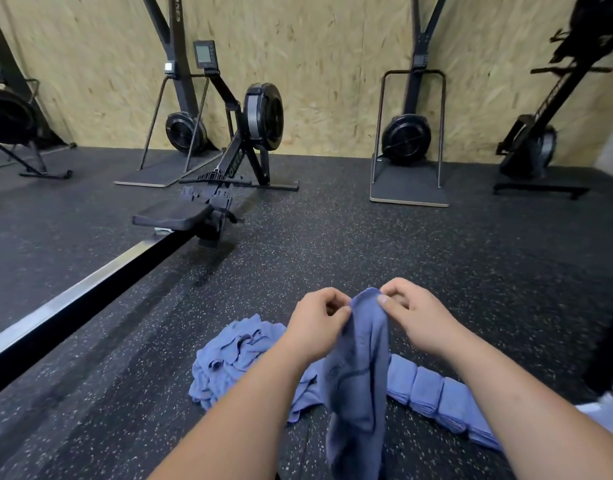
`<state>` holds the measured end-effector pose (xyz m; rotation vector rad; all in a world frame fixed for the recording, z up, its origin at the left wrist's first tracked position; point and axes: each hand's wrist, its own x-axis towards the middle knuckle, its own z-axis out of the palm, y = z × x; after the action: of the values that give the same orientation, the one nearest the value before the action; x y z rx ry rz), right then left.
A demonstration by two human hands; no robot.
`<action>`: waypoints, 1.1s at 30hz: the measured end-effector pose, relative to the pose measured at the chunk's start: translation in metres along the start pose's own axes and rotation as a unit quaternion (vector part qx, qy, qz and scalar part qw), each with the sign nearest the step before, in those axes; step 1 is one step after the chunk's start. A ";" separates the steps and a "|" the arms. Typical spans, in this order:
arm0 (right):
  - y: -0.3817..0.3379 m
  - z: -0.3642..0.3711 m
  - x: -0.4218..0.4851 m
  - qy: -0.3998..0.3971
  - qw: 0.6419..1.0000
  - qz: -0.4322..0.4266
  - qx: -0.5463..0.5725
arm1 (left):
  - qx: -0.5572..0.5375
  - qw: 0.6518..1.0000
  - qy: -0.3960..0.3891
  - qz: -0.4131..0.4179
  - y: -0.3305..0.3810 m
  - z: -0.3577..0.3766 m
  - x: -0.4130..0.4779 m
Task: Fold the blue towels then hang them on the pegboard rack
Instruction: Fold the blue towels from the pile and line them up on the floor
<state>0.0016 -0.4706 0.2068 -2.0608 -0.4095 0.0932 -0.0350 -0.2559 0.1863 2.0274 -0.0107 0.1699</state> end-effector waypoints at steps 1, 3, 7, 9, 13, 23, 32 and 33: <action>0.001 -0.001 0.001 0.011 0.999 -0.016 -0.035 | 0.006 1.000 -0.011 0.013 0.000 0.003 0.003; 0.004 -0.003 0.003 0.020 0.995 -0.034 -0.096 | -0.011 0.998 -0.036 0.054 0.003 0.011 0.007; 0.008 -0.002 0.005 -0.008 0.988 -0.044 -0.146 | 0.034 0.995 -0.032 0.085 0.003 0.020 0.015; 0.010 -0.003 0.007 -0.016 0.984 -0.053 -0.171 | 0.100 0.990 -0.019 0.102 -0.001 0.020 0.020; 0.016 -0.010 0.014 -0.037 0.983 -0.035 -0.179 | 0.164 0.978 -0.030 0.127 -0.003 0.016 0.028; 0.034 -0.054 0.024 -0.009 0.978 0.015 -0.207 | 0.143 0.974 0.177 0.013 -0.014 -0.018 0.052; 0.044 -0.060 0.021 0.055 0.958 0.061 -0.276 | 0.122 0.981 0.148 -0.042 -0.022 -0.034 0.050; 0.039 -0.054 0.021 0.043 0.961 0.047 -0.268 | 0.123 0.987 0.105 -0.020 -0.018 -0.029 0.046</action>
<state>0.0439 -0.5260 0.2029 -2.6077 -0.3024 -0.0591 0.0089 -0.2191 0.1884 2.2441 0.1926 0.3741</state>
